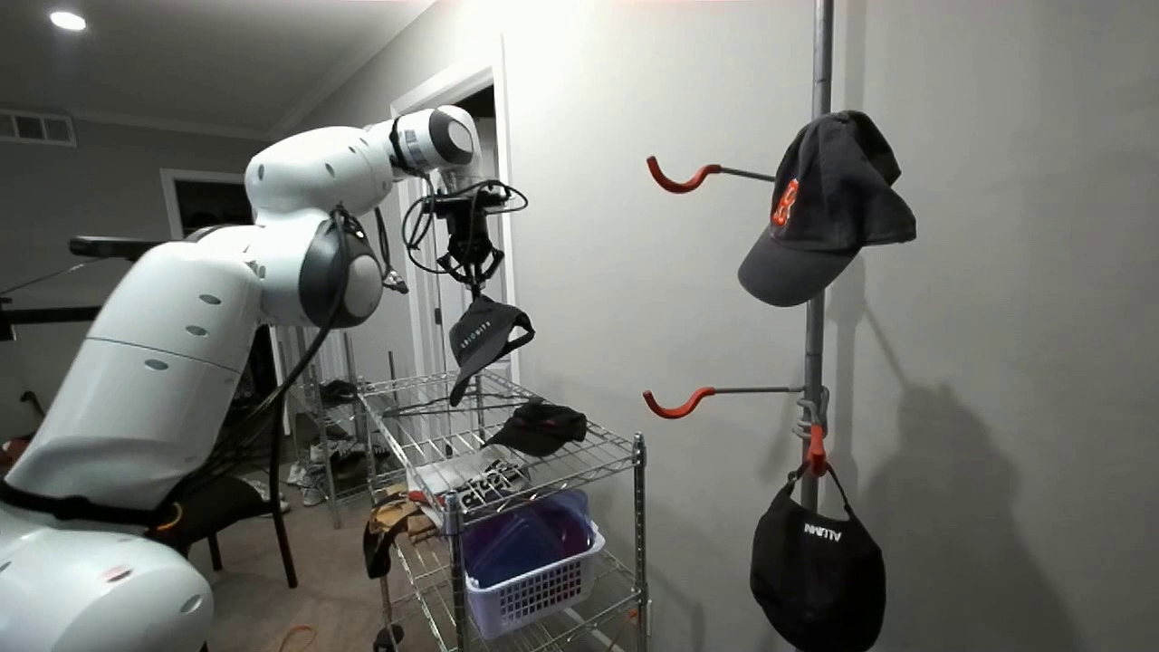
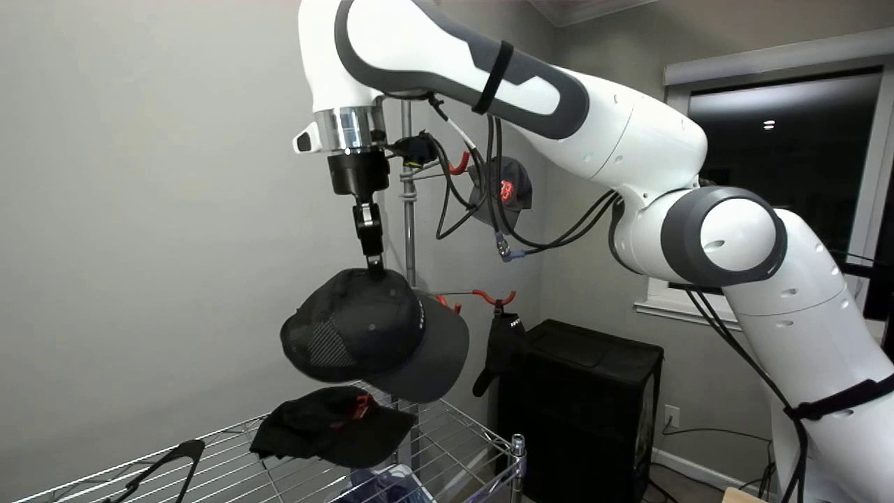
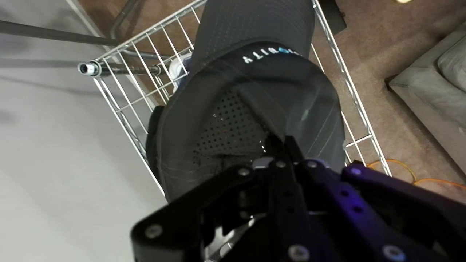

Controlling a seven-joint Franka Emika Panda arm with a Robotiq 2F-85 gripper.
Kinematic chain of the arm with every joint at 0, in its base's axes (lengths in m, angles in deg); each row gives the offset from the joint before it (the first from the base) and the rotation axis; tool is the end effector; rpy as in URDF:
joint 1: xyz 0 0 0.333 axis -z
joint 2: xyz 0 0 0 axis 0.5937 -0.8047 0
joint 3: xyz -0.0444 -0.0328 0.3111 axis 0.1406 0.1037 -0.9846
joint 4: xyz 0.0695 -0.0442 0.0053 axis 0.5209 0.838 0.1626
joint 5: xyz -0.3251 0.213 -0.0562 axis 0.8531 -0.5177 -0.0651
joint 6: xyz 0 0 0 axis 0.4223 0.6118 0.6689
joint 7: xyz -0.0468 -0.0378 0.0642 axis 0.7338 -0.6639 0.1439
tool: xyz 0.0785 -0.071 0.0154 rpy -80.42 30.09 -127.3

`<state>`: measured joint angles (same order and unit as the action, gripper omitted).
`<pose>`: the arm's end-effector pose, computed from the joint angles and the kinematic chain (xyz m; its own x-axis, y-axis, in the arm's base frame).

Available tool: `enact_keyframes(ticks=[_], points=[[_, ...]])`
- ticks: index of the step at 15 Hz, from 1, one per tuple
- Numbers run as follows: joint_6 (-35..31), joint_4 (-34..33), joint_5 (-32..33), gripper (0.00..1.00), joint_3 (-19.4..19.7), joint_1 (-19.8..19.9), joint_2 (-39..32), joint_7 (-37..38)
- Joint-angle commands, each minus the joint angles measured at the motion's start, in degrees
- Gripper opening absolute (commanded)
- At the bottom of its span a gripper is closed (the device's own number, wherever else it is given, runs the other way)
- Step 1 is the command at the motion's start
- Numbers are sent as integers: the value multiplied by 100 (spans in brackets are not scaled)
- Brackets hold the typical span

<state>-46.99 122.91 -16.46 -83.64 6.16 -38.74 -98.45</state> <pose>0.5074 0.3701 0.6760 0.5351 0.8347 -0.1298 0.8446 -0.5261 0.0991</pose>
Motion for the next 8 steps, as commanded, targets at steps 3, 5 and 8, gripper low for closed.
enact_keyframes(ticks=[3, 5, 8], points=[[104, 321, 483, 2, 176, 94, 914, -207], [87, 405, 519, 2, 254, 136, 1094, -148], [-31, 668, 507, 2, 405, 295, 1427, 24]])
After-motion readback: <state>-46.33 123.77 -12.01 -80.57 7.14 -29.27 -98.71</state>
